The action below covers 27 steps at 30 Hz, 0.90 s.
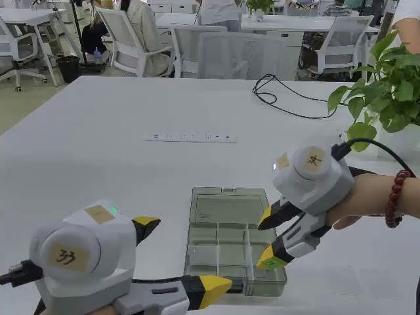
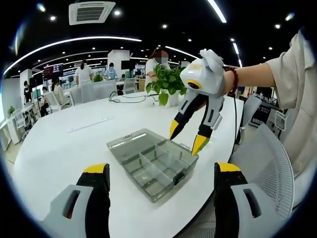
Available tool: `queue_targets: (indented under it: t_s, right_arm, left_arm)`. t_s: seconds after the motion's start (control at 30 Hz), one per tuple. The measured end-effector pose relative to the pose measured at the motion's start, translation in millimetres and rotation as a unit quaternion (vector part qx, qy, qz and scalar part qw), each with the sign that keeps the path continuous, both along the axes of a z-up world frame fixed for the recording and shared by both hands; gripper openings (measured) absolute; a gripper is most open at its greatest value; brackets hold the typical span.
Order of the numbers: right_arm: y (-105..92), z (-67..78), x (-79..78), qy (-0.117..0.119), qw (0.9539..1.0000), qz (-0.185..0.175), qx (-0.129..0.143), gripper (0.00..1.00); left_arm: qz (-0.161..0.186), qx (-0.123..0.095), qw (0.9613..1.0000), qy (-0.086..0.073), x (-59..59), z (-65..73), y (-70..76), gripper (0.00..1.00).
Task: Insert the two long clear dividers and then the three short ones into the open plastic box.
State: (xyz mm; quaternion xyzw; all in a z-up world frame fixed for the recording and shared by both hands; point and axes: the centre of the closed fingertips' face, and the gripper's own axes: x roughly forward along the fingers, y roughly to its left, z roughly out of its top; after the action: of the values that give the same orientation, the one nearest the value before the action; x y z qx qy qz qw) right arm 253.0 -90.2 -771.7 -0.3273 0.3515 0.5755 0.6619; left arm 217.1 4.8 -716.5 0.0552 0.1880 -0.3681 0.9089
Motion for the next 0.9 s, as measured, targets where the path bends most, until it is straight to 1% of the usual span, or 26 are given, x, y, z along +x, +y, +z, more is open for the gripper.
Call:
queue_targets:
  t_s: [0.07, 0.33, 0.43, 0.47, 0.63, 0.73, 0.77, 0.9]
  right_arm:
    - [-7.3, -0.8, -1.5, 0.003, 1.0000, -0.005, 0.003, 0.47]
    - [-40.1, -8.4, -1.4, 0.004, 0.9997, -0.024, -0.009, 0.48]
    - [-54.4, -15.4, -3.2, 0.008, 0.9994, -0.031, -0.016, 0.48]
    - [-56.3, -16.4, -3.5, 0.008, 0.9993, -0.032, -0.017, 0.48]
    - [-80.8, -29.7, -6.9, 0.011, 0.9988, -0.040, -0.028, 0.48]
    - [-91.8, -34.6, -7.6, 0.011, 0.9987, -0.043, -0.026, 0.48]
    - [-96.2, -36.8, -7.6, 0.012, 0.9984, -0.048, -0.028, 0.48]
    - [-108.2, -43.3, -8.4, 0.011, 0.9981, -0.048, -0.038, 0.48]
  left_arm:
    - [0.001, 0.001, 1.0000, 0.000, -0.1, -0.3, -0.1, 0.88]
    - [-0.001, 0.004, 1.0000, 0.005, -2.9, -3.2, -3.4, 0.87]
    - [-0.001, 0.005, 1.0000, 0.004, -3.8, -3.1, -5.2, 0.87]
    - [0.000, 0.005, 1.0000, 0.004, -3.8, -3.1, -5.3, 0.87]
    - [0.001, 0.005, 1.0000, 0.004, -3.7, -2.6, -7.0, 0.86]
    - [0.001, 0.006, 1.0000, 0.004, -4.1, -2.9, -7.8, 0.86]
    - [0.001, 0.007, 1.0000, 0.004, -4.0, -3.0, -8.0, 0.86]
    - [0.003, 0.006, 1.0000, 0.006, -2.9, -3.6, -9.7, 0.85]
